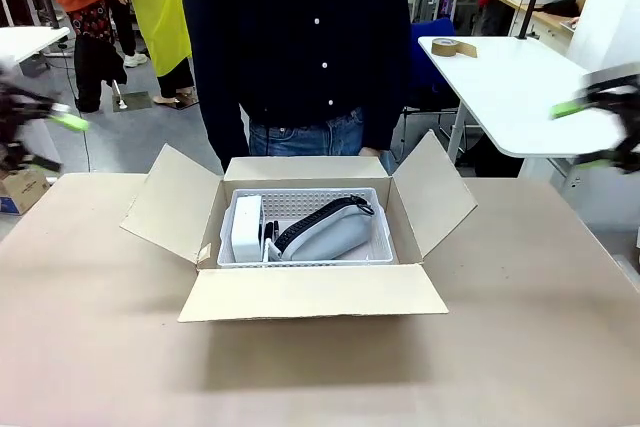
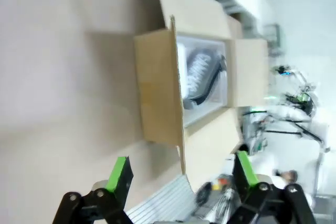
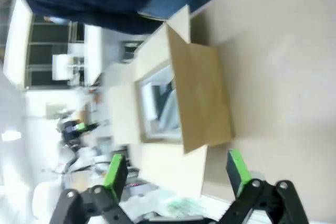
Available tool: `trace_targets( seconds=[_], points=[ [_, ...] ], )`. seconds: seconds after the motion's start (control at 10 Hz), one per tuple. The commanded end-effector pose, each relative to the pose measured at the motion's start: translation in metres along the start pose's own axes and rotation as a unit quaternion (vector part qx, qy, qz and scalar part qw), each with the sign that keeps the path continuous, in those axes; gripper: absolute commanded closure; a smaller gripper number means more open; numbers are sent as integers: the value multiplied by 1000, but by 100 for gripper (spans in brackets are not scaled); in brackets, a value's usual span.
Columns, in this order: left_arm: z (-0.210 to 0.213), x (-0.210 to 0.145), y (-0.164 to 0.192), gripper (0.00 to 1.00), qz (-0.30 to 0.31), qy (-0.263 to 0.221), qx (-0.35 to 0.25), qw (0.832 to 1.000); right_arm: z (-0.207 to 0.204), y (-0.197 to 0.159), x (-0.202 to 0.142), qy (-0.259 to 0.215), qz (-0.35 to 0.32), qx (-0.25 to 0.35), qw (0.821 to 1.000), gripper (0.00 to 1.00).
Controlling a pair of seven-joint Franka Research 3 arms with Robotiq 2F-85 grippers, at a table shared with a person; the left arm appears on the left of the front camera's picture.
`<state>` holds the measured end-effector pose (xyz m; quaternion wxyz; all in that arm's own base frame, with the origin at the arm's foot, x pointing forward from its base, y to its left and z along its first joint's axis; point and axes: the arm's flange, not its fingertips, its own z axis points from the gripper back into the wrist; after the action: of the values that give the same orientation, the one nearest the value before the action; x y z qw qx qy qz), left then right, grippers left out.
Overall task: Pack the gift set into the box.
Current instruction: Lift both hands away from the flaps of the Package Box, then press and hold the closed box until the human finishes sealing it.
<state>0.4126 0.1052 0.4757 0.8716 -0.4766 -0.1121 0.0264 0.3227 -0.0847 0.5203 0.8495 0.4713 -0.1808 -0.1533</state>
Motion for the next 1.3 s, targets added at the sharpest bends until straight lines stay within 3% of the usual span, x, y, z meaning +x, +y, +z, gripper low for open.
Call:
trace_targets(
  seconds=[0.0,0.1,0.2,1.2],
  points=[
    [-12,8,88,0,97,20,-361,927,17,-91,-13,14,-178,168,969,0],
    [-27,13,102,0,145,25,-382,912,2,-114,-13,-18,-229,144,963,0],
    [22,-14,49,0,18,-17,-89,996,42,-43,-2,2,-57,76,995,0],
    [22,-14,49,0,18,-17,-89,996,42,-43,-2,2,-57,76,995,0]
  ],
)
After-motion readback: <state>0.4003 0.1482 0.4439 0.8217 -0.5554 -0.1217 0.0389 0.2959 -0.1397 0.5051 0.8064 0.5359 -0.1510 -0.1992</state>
